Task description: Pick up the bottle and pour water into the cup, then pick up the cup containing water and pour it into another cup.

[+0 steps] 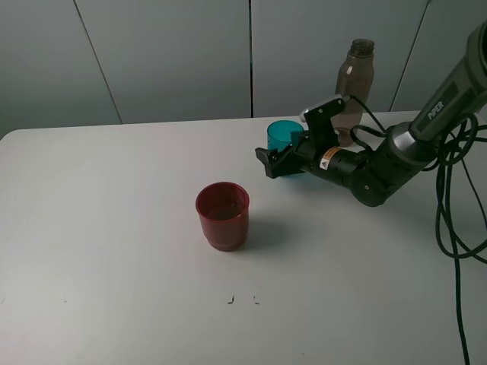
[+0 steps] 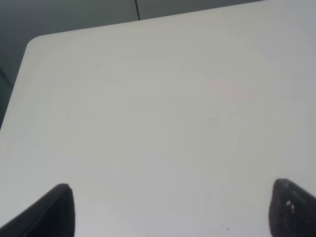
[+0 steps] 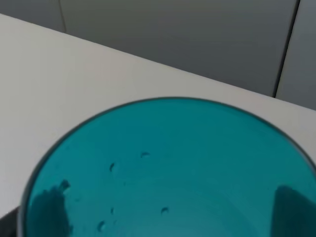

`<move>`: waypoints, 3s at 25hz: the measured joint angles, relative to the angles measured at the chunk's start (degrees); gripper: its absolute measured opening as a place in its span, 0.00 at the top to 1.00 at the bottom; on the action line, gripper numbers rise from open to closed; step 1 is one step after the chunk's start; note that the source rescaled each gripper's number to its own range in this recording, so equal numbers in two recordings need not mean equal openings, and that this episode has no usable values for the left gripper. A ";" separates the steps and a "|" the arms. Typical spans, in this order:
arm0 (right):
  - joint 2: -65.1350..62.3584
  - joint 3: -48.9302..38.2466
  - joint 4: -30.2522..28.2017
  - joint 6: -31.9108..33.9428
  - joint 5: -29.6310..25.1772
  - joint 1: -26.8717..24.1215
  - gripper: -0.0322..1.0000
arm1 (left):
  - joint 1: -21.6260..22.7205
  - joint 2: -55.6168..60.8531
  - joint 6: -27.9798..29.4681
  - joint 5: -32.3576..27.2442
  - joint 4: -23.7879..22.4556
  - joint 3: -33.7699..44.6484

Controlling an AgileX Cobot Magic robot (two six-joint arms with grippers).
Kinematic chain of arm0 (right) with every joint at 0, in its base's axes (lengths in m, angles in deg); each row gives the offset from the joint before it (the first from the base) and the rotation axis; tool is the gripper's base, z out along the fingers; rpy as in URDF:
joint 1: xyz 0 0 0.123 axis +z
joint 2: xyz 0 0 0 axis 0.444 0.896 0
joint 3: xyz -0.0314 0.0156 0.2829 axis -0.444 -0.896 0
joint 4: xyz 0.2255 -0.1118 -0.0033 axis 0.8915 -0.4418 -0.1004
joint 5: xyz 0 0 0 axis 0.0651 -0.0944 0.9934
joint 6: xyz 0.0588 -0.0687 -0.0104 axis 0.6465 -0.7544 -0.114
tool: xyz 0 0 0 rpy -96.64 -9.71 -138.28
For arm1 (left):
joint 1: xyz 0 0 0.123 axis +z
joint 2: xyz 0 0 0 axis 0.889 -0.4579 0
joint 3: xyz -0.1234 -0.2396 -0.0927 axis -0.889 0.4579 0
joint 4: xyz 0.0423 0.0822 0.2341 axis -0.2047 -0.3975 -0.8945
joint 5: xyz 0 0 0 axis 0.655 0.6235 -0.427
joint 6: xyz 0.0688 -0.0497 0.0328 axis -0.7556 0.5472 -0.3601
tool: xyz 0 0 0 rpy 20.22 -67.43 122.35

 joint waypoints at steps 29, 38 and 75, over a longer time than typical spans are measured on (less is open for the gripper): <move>-37.16 -17.24 1.52 1.80 -45.82 0.00 0.01 | 0.00 0.00 -0.39 0.00 0.00 0.00; -69.91 -17.35 3.07 1.10 -81.58 0.00 0.01 | 0.00 0.00 -0.39 0.00 0.00 0.00; -132.63 -25.25 18.76 -5.16 -117.33 -2.00 0.01 | 0.00 0.00 -0.39 0.00 0.00 0.00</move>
